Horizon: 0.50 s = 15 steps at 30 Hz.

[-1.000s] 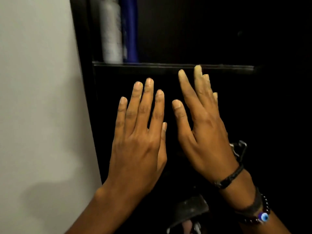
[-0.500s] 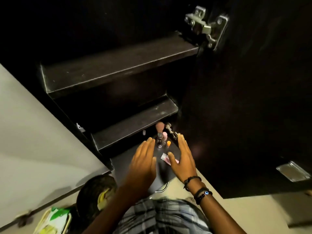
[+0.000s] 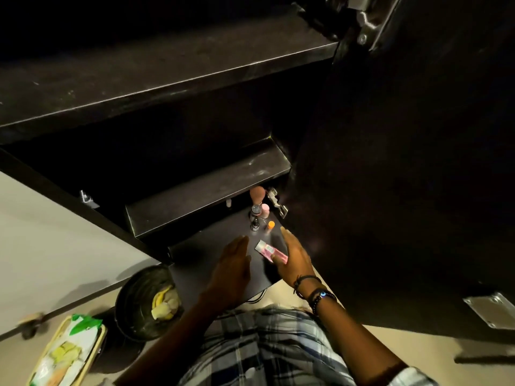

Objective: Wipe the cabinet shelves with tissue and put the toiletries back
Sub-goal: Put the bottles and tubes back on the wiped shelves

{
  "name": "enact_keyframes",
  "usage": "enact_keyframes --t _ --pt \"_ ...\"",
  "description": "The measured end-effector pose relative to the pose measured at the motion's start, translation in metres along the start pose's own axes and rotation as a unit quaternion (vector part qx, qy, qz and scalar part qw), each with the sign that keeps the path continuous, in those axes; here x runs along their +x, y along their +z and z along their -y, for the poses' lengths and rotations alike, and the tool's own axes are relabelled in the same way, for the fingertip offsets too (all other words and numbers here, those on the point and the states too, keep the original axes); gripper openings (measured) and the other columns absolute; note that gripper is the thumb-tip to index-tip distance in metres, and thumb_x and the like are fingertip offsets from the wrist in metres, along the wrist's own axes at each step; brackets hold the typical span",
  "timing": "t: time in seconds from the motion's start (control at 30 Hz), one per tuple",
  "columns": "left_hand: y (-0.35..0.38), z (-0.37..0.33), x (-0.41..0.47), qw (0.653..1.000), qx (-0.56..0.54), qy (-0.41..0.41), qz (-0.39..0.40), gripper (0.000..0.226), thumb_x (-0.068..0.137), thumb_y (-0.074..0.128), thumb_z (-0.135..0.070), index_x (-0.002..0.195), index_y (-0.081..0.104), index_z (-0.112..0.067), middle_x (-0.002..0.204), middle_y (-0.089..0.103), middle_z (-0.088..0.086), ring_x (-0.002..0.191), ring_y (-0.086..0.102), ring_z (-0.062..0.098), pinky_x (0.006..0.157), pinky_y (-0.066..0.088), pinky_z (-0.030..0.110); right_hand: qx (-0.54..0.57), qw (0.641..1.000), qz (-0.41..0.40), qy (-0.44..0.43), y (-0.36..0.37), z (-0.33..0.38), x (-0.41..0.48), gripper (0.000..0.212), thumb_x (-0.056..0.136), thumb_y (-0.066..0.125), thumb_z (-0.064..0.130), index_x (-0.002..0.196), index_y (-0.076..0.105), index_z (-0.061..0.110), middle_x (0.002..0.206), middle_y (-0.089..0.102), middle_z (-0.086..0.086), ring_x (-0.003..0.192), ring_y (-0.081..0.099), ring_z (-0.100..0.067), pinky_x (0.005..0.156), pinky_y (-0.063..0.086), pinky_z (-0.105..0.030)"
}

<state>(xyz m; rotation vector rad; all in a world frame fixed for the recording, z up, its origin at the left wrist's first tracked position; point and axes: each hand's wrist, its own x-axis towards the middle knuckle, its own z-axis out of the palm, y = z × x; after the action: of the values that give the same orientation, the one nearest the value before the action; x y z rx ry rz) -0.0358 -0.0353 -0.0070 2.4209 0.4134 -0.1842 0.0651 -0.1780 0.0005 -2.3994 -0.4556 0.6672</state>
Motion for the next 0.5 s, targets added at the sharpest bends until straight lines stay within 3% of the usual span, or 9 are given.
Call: enact_keyframes --t 0.17,0.3,0.37,0.5 --pt "0.010 0.006 0.041 1.000 0.007 -0.025 -0.012 0.053 0.093 0.041 -0.008 0.144 0.026 0.000 0.152 0.026 0.016 0.142 0.022 0.028 0.117 0.015 0.032 -0.043 0.996 -0.005 -0.075 -0.006 0.001 0.038 0.061 0.086 0.062 0.016 0.142 0.035 0.015 0.149 0.036 -0.007 0.137 0.035 -0.025 0.111 0.028 -0.029" --pt "0.007 0.009 0.067 0.996 0.008 -0.061 -0.071 0.051 0.094 0.037 -0.010 0.143 0.029 -0.003 0.152 0.025 0.018 0.142 0.019 0.033 0.117 0.017 0.038 -0.118 0.985 0.007 -0.122 0.000 0.001 0.066 0.059 0.083 0.057 0.013 0.139 0.040 0.018 0.144 0.042 -0.007 0.128 0.044 -0.029 0.104 0.040 -0.035" --pt "0.002 0.011 0.079 0.992 0.026 -0.090 -0.082 0.052 0.095 0.039 -0.011 0.145 0.026 -0.006 0.152 0.025 0.017 0.141 0.019 0.034 0.115 0.019 0.039 -0.146 0.978 -0.001 -0.152 0.005 0.004 0.077 0.055 0.083 0.058 0.011 0.136 0.044 0.019 0.136 0.050 -0.007 0.119 0.050 -0.029 0.096 0.048 -0.038" --pt "-0.005 0.026 0.100 0.990 0.061 -0.116 -0.059 0.054 0.090 0.030 -0.022 0.141 0.035 -0.004 0.136 0.045 0.022 0.124 0.041 0.040 0.103 0.033 0.043 -0.220 0.953 -0.026 -0.205 0.016 0.010 0.095 0.050 0.076 0.066 0.007 0.125 0.057 0.011 0.106 0.065 -0.013 0.089 0.061 -0.033 0.073 0.054 -0.036"
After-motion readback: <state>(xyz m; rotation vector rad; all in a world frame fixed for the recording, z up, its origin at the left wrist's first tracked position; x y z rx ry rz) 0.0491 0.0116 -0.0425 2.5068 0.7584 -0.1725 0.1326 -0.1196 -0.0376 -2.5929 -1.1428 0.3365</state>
